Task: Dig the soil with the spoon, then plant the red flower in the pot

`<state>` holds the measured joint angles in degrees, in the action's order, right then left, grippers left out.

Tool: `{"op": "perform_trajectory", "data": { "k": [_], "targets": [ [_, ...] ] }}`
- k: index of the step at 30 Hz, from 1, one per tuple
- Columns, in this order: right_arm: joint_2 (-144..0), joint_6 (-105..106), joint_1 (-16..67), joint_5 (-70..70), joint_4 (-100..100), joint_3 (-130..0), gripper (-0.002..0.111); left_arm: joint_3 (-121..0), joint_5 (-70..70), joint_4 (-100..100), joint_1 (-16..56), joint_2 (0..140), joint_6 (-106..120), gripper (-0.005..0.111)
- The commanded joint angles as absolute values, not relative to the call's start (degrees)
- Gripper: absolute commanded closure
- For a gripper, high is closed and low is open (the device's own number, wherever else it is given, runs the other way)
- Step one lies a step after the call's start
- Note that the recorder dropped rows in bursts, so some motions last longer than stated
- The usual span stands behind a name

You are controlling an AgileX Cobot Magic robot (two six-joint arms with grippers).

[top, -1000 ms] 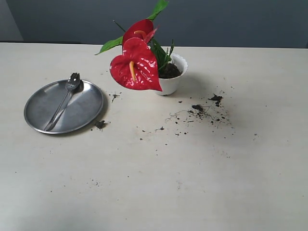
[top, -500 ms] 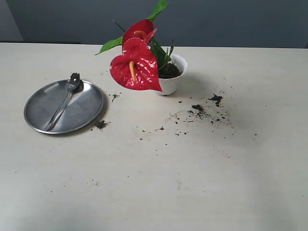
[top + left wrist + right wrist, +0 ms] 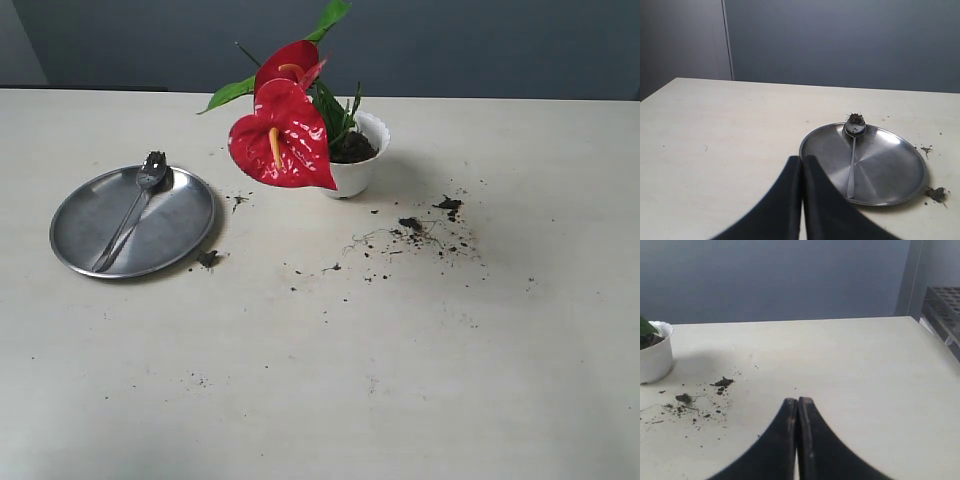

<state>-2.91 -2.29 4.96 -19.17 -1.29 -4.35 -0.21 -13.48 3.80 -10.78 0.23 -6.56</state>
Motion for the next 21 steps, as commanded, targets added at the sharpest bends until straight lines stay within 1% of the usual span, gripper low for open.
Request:
{"op": "perform_trajectory", "data": {
  "k": [1,6,21],
  "targets": [
    [0.0,-3.0,4.6,-19.3,-2.4,-1.3,0.109,0.0,-13.3,3.6,-10.8,0.0,-6.9,0.106],
    [0.0,-6.1,4.6,-20.2,-2.5,0.0,0.109,0.0,-13.3,3.6,-10.8,0.0,-6.9,0.106],
    [0.0,-6.1,4.6,-20.2,-1.0,0.0,0.109,0.0,-13.3,3.6,-10.8,0.0,-6.9,0.106]
  ]
}}
